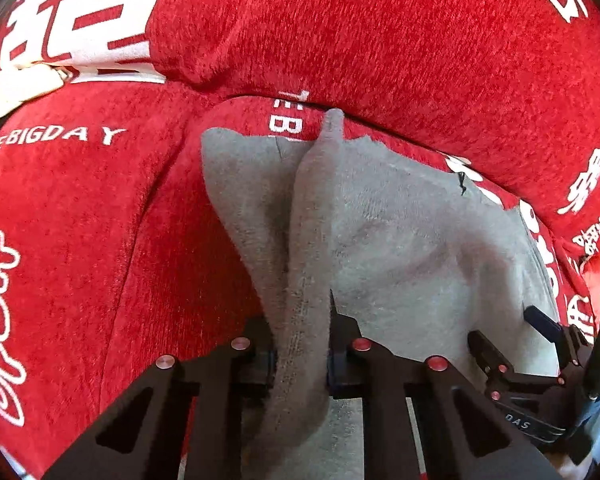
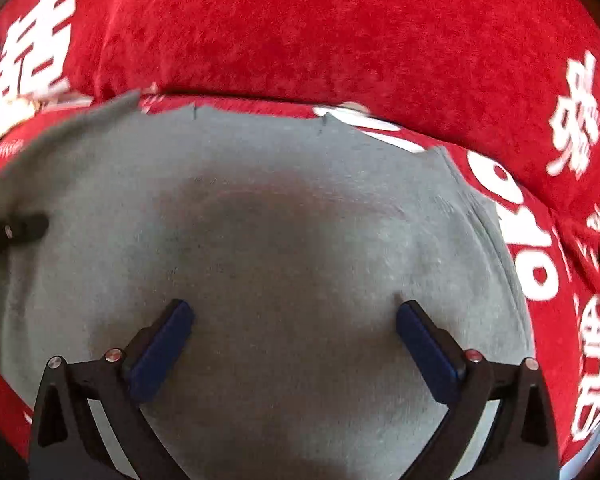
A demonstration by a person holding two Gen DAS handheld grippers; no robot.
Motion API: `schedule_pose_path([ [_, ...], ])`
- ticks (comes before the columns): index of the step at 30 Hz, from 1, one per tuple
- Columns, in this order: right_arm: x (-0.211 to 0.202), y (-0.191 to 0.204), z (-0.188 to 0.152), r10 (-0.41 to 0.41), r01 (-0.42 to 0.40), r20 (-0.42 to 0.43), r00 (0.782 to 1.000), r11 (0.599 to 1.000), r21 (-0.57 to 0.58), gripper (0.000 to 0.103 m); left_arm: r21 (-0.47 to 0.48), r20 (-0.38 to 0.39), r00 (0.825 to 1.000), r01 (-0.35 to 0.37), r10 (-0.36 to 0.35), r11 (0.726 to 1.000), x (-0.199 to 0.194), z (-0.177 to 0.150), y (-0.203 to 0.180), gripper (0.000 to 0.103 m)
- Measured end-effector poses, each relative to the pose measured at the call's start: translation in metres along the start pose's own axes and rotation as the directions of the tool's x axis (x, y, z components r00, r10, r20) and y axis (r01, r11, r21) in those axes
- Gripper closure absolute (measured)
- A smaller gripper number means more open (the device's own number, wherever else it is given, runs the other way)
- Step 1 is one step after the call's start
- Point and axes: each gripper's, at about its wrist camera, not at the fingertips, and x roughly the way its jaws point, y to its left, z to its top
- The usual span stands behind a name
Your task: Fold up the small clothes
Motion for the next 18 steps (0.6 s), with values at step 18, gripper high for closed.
schedule_pose_path([
  [18,-0.082,-0.161,-0.106,-0.047,0.032,0.055,0.997,0.97,0.242,0.003,0.043,-0.061,0.987,-0.147,0.15,0.988,-0.045,0.021,-0.175,0.09],
])
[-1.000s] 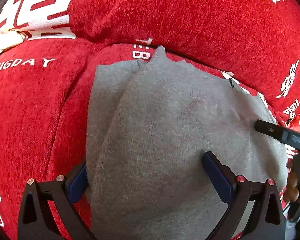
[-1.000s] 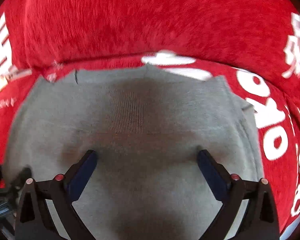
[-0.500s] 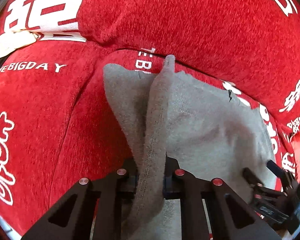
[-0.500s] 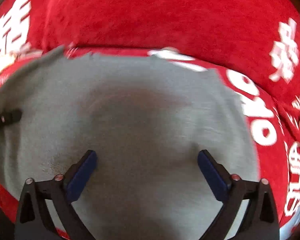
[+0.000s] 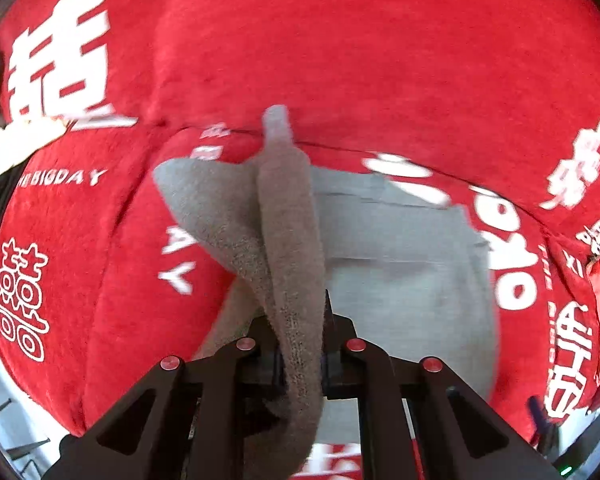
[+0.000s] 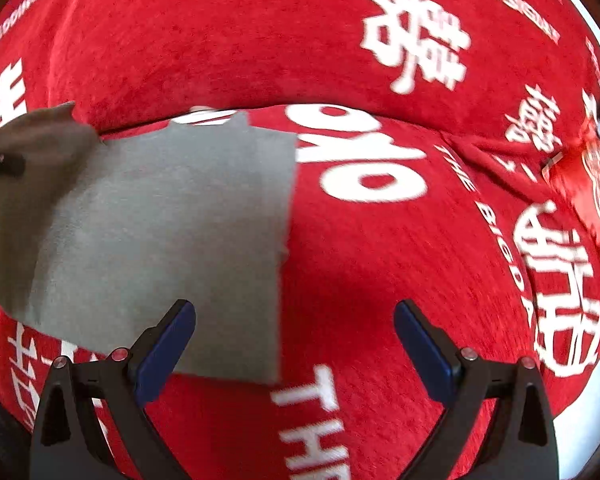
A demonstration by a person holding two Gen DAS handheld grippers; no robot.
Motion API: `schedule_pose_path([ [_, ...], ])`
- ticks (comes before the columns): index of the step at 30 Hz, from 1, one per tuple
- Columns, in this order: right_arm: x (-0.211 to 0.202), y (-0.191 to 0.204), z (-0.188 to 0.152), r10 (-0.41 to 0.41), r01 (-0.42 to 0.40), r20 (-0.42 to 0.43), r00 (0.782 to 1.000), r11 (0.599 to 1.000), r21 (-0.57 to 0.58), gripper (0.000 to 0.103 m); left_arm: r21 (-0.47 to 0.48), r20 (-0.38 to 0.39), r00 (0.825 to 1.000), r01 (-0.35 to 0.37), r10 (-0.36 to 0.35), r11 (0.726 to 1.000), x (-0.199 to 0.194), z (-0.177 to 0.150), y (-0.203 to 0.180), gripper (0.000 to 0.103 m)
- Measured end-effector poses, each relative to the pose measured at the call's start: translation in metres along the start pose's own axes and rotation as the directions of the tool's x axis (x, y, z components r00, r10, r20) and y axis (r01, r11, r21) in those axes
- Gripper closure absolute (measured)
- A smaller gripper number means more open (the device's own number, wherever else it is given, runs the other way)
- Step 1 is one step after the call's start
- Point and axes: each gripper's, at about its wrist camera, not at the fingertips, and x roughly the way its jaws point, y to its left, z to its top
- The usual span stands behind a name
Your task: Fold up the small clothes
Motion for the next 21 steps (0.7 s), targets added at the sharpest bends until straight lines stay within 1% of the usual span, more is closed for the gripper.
schedule_pose_path([
  [1,-0.001,-0.006,-0.003,0.004,-0.004,0.002,1.0,1.0,0.012,0.003,0.022,0.0,1.0,0.001,-0.001,1.0,-0.003,-0.001,-0.019,0.09],
  [2,-0.003,-0.015,-0.008,0.006,-0.006,0.005,1.0,1.0,0.028,0.003,0.052,-0.004,1.0,0.001,0.0,0.999,-0.004,-0.003,-0.046,0.09],
  [3,-0.001,-0.02,-0.012,0.005,-0.005,0.006,1.0,0.999,0.035,0.003,0.067,-0.008,1.0,0.001,0.0,0.998,-0.003,-0.004,-0.061,0.09],
  [4,-0.001,-0.026,-0.017,0.002,-0.003,0.006,1.0,0.999,0.042,0.003,0.095,-0.018,1.0,0.003,-0.001,0.995,0.001,-0.007,-0.086,0.09],
  [5,0.0,-0.034,-0.024,0.003,-0.003,0.002,1.0,0.999,0.05,0.003,0.119,-0.031,1.0,0.005,-0.001,0.993,0.007,-0.011,-0.107,0.09],
  [6,0.002,-0.039,-0.029,0.004,-0.003,-0.001,1.0,0.998,0.058,0.003,0.133,-0.041,0.999,0.004,0.001,0.991,0.012,-0.013,-0.119,0.09],
  [7,0.003,-0.043,-0.033,0.005,-0.005,-0.004,1.0,0.998,0.067,0.003,0.156,-0.063,0.998,0.0,0.01,0.988,0.024,-0.018,-0.141,0.09],
  [8,0.005,-0.05,-0.039,0.009,-0.008,-0.01,1.0,0.996,0.084,0.003,0.163,-0.085,0.996,-0.005,0.019,0.987,0.037,-0.021,-0.155,0.09],
  [11,0.012,-0.064,-0.05,0.022,-0.019,-0.025,0.999,0.993,0.117,0.003,0.162,-0.133,0.99,-0.018,0.04,0.987,0.073,-0.031,-0.183,0.09],
  [12,0.013,-0.068,-0.053,0.024,-0.02,-0.029,0.999,0.992,0.124,0.003,0.161,-0.144,0.988,-0.025,0.048,0.987,0.082,-0.034,-0.187,0.09],
  [13,0.014,-0.072,-0.056,0.024,-0.02,-0.031,0.999,0.991,0.13,0.003,0.16,-0.145,0.987,-0.038,0.062,0.986,0.09,-0.038,-0.19,0.089],
  [15,0.015,-0.077,-0.06,0.02,-0.016,-0.029,0.999,0.991,0.134,0.003,0.167,-0.106,0.992,-0.057,0.075,0.984,0.093,-0.045,-0.196,0.087],
  [16,0.014,-0.079,-0.062,0.02,-0.016,-0.028,0.999,0.99,0.137,0.003,0.186,-0.094,0.993,-0.058,0.076,0.981,0.092,-0.047,-0.199,0.078],
  [17,0.014,-0.083,-0.064,0.025,-0.021,-0.025,0.999,0.989,0.145,0.003,0.206,-0.103,0.993,-0.038,0.061,0.978,0.091,-0.048,-0.2,0.052],
  [18,0.012,-0.084,-0.065,0.029,-0.025,-0.023,0.999,0.988,0.151,0.003,0.231,-0.132,0.991,0.019,0.012,0.973,0.089,-0.05,-0.201,0.037],
  [19,0.011,-0.086,-0.065,0.034,-0.031,-0.019,0.999,0.987,0.159,0.003,0.239,-0.147,0.989,0.041,-0.006,0.97,0.086,-0.05,-0.2,0.018],
  [21,0.008,-0.089,-0.064,0.041,-0.039,-0.009,0.999,0.986,0.163,0.003,0.222,-0.137,0.99,0.071,-0.041,0.972,0.069,-0.051,-0.194,0.017],
])
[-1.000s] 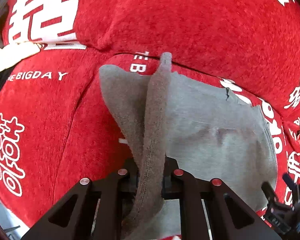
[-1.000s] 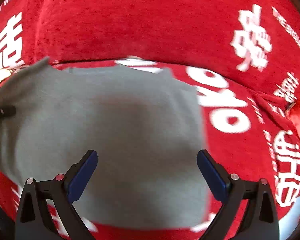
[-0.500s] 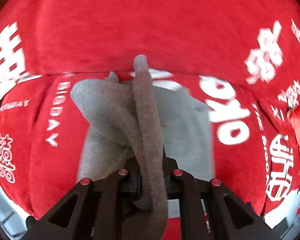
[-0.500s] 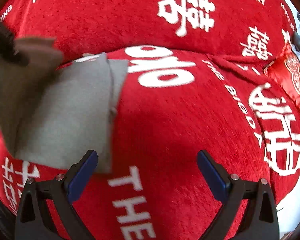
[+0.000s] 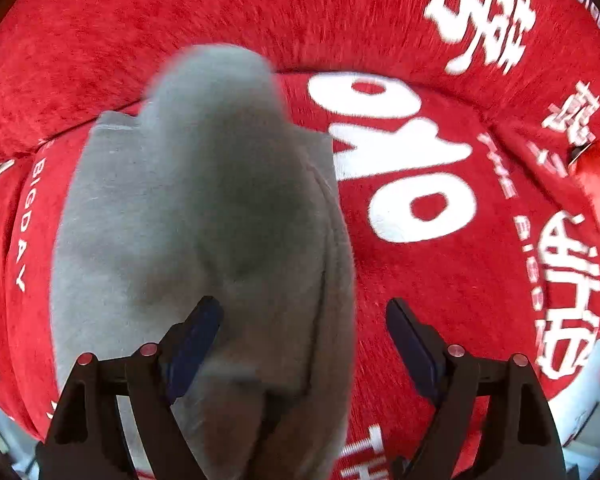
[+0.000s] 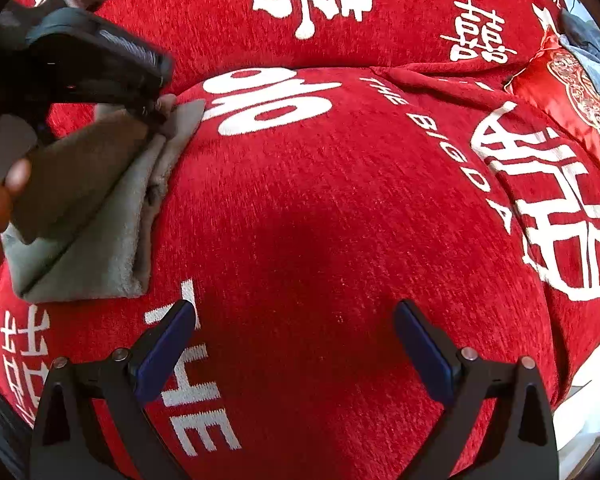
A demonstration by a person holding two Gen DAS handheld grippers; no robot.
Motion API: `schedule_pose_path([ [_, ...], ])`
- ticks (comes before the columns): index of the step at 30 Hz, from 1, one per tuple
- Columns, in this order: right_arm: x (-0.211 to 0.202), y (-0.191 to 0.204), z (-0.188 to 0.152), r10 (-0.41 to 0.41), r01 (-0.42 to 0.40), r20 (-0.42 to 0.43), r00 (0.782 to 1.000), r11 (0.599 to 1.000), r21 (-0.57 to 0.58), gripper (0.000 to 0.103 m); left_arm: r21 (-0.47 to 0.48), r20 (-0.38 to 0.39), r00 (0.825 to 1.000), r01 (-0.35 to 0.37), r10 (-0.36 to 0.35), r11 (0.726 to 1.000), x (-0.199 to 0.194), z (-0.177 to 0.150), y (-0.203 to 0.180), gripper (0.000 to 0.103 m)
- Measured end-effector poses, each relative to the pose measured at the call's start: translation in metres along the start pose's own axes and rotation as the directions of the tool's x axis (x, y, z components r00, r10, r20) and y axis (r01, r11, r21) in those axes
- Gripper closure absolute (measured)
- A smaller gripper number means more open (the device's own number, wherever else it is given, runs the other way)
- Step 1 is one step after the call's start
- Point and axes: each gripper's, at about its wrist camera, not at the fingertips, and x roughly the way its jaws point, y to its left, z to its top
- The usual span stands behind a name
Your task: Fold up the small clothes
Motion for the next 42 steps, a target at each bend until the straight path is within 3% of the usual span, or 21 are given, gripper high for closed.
schedule_pose_path([
  [4,-0.013,0.003,0.003,0.041,-0.041,0.031,0.999,0.999,-0.004,0.003,0.008,0.028,0.978,0.207,-0.207,0.978,-0.047,-0.016,0.025,0.017],
  [6,-0.021,0.007,0.004,0.077,-0.076,0.048,0.996,0.997,-0.012,0.003,0.011,0.079,0.965,0.249,-0.249,0.968,-0.069,-0.031,0.048,0.017],
  [9,-0.03,0.017,0.008,0.191,-0.19,0.059,0.98,0.982,-0.017,0.003,0.01,0.176,0.978,0.11,-0.11,0.994,-0.08,-0.05,0.093,0.017],
  [10,-0.032,0.021,0.012,0.257,-0.257,0.055,0.965,0.966,-0.006,0.003,0.012,0.214,0.976,0.032,-0.034,0.999,-0.079,-0.061,0.109,0.017],
  [12,-0.037,0.028,0.017,0.331,-0.332,0.059,0.942,0.943,0.015,0.003,0.02,0.232,0.972,-0.04,0.035,0.999,-0.076,-0.075,0.126,0.017],
  [14,-0.044,0.039,0.023,0.397,-0.4,0.065,0.915,0.916,0.028,0.003,0.042,0.231,0.972,-0.051,0.04,0.998,-0.069,-0.091,0.139,0.017],
  [16,-0.052,0.054,0.031,0.415,-0.417,0.078,0.906,0.909,0.014,0.003,0.101,0.249,0.968,-0.06,0.033,0.993,-0.064,-0.102,0.14,0.017],
  [19,-0.06,0.08,0.045,0.369,-0.366,0.109,0.923,0.929,-0.054,0.003,0.214,0.278,0.959,-0.119,0.057,0.97,-0.058,-0.119,0.129,0.017],
  [21,-0.065,0.093,0.052,0.342,-0.33,0.13,0.931,0.938,-0.103,0.003,0.284,0.257,0.964,-0.135,0.061,0.949,-0.043,-0.132,0.119,0.017],
  [24,-0.063,0.117,0.063,0.306,-0.277,0.124,0.944,0.939,-0.204,0.003,0.312,0.256,0.964,-0.157,0.077,0.937,-0.028,-0.139,0.114,0.017],
  [26,-0.045,0.132,0.069,0.24,-0.212,0.079,0.967,0.941,-0.263,0.004,0.308,0.245,0.964,-0.182,0.107,0.934,-0.012,-0.135,0.118,0.017],
  [28,-0.024,0.139,0.072,0.192,-0.179,0.016,0.981,0.937,-0.3,0.02,0.277,0.221,0.973,-0.123,0.061,0.953,-0.005,-0.127,0.13,0.017],
  [29,-0.01,0.14,0.074,0.199,-0.207,-0.059,0.978,0.928,-0.311,0.048,0.239,0.21,0.977,-0.088,0.037,0.967,-0.005,-0.124,0.137,0.019],
  [30,-0.004,0.138,0.074,0.232,-0.255,-0.11,0.966,0.921,-0.293,0.086,0.192,0.203,0.979,-0.058,0.018,0.98,-0.007,-0.121,0.144,0.025],
  [31,0.0,0.133,0.075,0.283,-0.316,-0.159,0.946,0.916,-0.247,0.089,0.142,0.204,0.979,0.002,-0.031,0.99,-0.013,-0.117,0.158,0.046],
  [32,-0.003,0.127,0.077,0.322,-0.35,-0.157,0.934,0.913,-0.212,0.091,0.085,0.192,0.976,0.091,-0.106,0.992,-0.019,-0.114,0.173,0.059],
  [33,-0.013,0.124,0.078,0.349,-0.37,-0.128,0.928,0.905,-0.212,0.093,0.019,0.18,0.968,0.176,-0.176,0.984,-0.023,-0.113,0.19,0.06],
  [35,-0.033,0.117,0.078,0.417,-0.426,-0.085,0.905,0.882,-0.201,0.094,-0.076,0.191,0.953,0.254,-0.236,0.964,-0.027,-0.115,0.212,0.059],
  [37,-0.04,0.11,0.073,0.455,-0.459,-0.066,0.888,0.869,-0.185,0.094,-0.119,0.183,0.949,0.282,-0.258,0.952,-0.026,-0.12,0.22,0.059],
  [40,-0.014,0.106,0.051,0.427,-0.444,-0.128,0.895,0.882,-0.156,0.093,-0.127,0.167,0.953,0.274,-0.252,0.953,-0.022,-0.133,0.221,0.059],
  [42,0.012,0.098,0.033,0.411,-0.434,-0.183,0.893,0.894,-0.109,0.084,-0.11,0.156,0.965,0.231,-0.213,0.967,-0.017,-0.142,0.22,0.058],
])
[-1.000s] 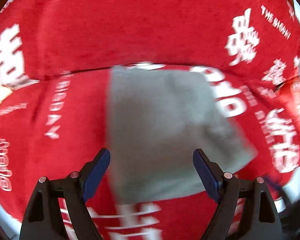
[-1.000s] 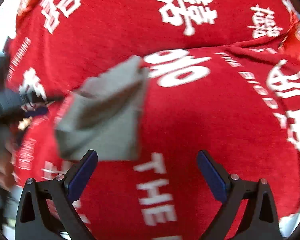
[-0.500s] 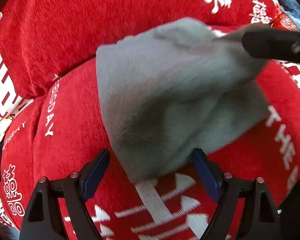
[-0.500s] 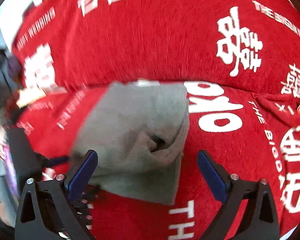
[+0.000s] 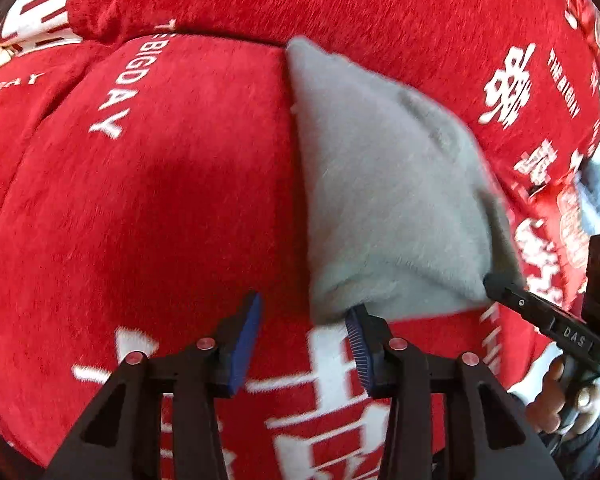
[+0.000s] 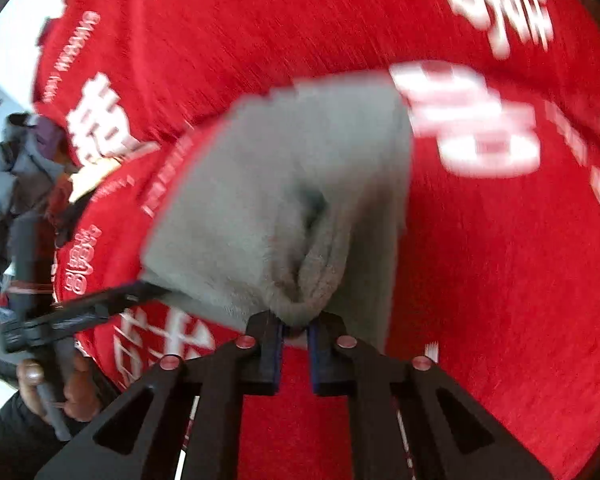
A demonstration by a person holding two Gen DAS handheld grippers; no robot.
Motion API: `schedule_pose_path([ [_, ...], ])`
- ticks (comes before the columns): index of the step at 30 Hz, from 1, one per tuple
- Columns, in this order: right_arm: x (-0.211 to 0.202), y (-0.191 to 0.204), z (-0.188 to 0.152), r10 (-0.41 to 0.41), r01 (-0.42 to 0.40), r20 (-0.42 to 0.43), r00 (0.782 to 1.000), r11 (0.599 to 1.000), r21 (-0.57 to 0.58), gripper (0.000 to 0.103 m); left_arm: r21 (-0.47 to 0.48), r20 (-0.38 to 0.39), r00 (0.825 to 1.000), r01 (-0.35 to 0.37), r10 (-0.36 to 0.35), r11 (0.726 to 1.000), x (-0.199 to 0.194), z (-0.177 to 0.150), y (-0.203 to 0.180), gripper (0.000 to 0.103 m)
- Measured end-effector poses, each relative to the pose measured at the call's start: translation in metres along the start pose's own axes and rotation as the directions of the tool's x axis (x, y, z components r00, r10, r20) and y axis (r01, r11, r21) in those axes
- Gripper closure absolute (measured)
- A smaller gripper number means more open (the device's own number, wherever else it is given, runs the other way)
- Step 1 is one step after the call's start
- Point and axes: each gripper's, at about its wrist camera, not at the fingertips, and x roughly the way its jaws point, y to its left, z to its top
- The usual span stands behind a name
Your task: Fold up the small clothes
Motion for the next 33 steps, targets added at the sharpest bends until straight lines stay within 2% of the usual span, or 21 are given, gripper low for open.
schedule_pose_path([
  [1,0.006,-0.008,-0.007,0.002,-0.001,-0.013,1.0,0.999,0.033,0.078,0.025,0.005,1.0,-0.017,0.017,1.0,-0.003,-0.005,-0.002,0.058],
  [3,0.001,-0.018,-0.019,0.012,-0.012,0.005,1.0,0.997,0.076,0.075,0.065,0.005,0.998,-0.058,0.058,0.996,-0.013,-0.009,-0.008,0.058],
  [5,-0.016,-0.018,-0.022,-0.003,0.0,0.04,0.999,0.997,0.083,0.072,0.106,0.027,0.998,-0.057,0.055,0.993,-0.028,-0.012,-0.015,0.056],
  [6,-0.027,-0.016,-0.021,-0.027,0.023,0.068,0.997,0.997,0.071,0.07,0.125,0.04,0.998,-0.05,0.045,0.991,-0.035,-0.008,-0.017,0.047],
  [7,-0.039,-0.012,-0.019,-0.048,0.043,0.106,0.993,0.998,0.05,0.068,0.131,0.056,0.998,-0.05,0.043,0.99,-0.041,-0.008,-0.022,0.017],
  [8,-0.056,-0.006,-0.013,-0.063,0.061,0.164,0.984,0.998,0.019,0.059,0.124,0.107,0.993,-0.059,0.045,0.99,-0.051,-0.003,-0.028,0.0],
  [9,-0.062,-0.002,-0.004,-0.068,0.069,0.196,0.978,0.998,0.005,0.043,0.114,0.146,0.988,-0.06,0.043,0.992,-0.058,0.001,-0.028,0.0],
  [11,-0.076,0.009,0.014,-0.05,0.067,0.272,0.961,0.996,-0.051,0.027,0.108,0.166,0.986,-0.035,0.017,0.994,-0.062,0.017,-0.038,0.0],
  [14,-0.064,0.022,0.046,-0.048,0.088,0.279,0.959,0.988,-0.13,0.027,0.11,0.173,0.985,-0.028,0.009,0.994,-0.051,0.036,-0.056,0.0],
  [17,-0.032,0.012,0.073,-0.042,0.061,0.204,0.978,0.994,-0.088,0.027,0.119,0.142,0.987,-0.088,0.071,0.989,-0.021,0.052,-0.067,0.0],
  [19,-0.008,0.0,0.087,-0.064,0.07,0.159,0.985,0.997,-0.036,0.027,0.11,0.064,0.994,-0.096,0.089,0.989,0.01,0.053,-0.069,0.0],
  [20,0.006,-0.005,0.09,-0.062,0.066,0.134,0.989,0.997,-0.033,0.038,0.109,0.027,0.994,-0.106,0.104,0.988,0.023,0.051,-0.069,0.0],
  [21,0.019,-0.008,0.09,-0.069,0.075,0.1,0.993,0.996,-0.057,0.067,0.11,-0.016,0.993,-0.118,0.121,0.987,0.036,0.044,-0.068,0.0],
  [22,0.033,-0.01,0.09,-0.123,0.128,0.062,0.99,0.988,-0.086,0.078,0.11,-0.044,0.993,-0.108,0.113,0.988,0.044,0.039,-0.067,0.0],
  [23,0.042,-0.016,0.09,-0.207,0.211,0.047,0.977,0.971,-0.11,0.079,0.112,-0.024,0.994,-0.1,0.103,0.989,0.043,0.032,-0.067,0.0],
  [26,0.021,-0.044,0.097,-0.185,0.186,0.075,0.98,0.983,-0.004,0.065,0.156,0.002,0.994,-0.111,0.112,0.981,0.023,0.028,-0.077,0.0],
  [28,0.003,-0.044,0.103,-0.164,0.166,0.12,0.979,0.986,-0.007,0.064,0.185,0.062,0.994,-0.101,0.091,0.977,0.006,0.032,-0.086,0.0],
  [29,-0.008,-0.038,0.106,-0.128,0.135,0.161,0.979,0.99,-0.033,0.05,0.21,0.092,0.991,-0.111,0.094,0.971,0.0,0.038,-0.093,0.0],
  [30,-0.014,-0.032,0.111,-0.103,0.115,0.189,0.976,0.992,-0.053,0.028,0.221,0.107,0.989,-0.124,0.102,0.967,-0.001,0.044,-0.097,0.0],
  [31,-0.018,-0.025,0.118,-0.07,0.087,0.218,0.973,0.994,-0.068,0.022,0.227,0.119,0.987,-0.133,0.108,0.965,0.001,0.052,-0.103,0.0],
  [33,-0.007,-0.018,0.132,0.021,-0.003,0.195,0.981,0.996,-0.091,0.02,0.221,0.108,0.986,-0.145,0.124,0.964,0.013,0.065,-0.104,0.0],
])
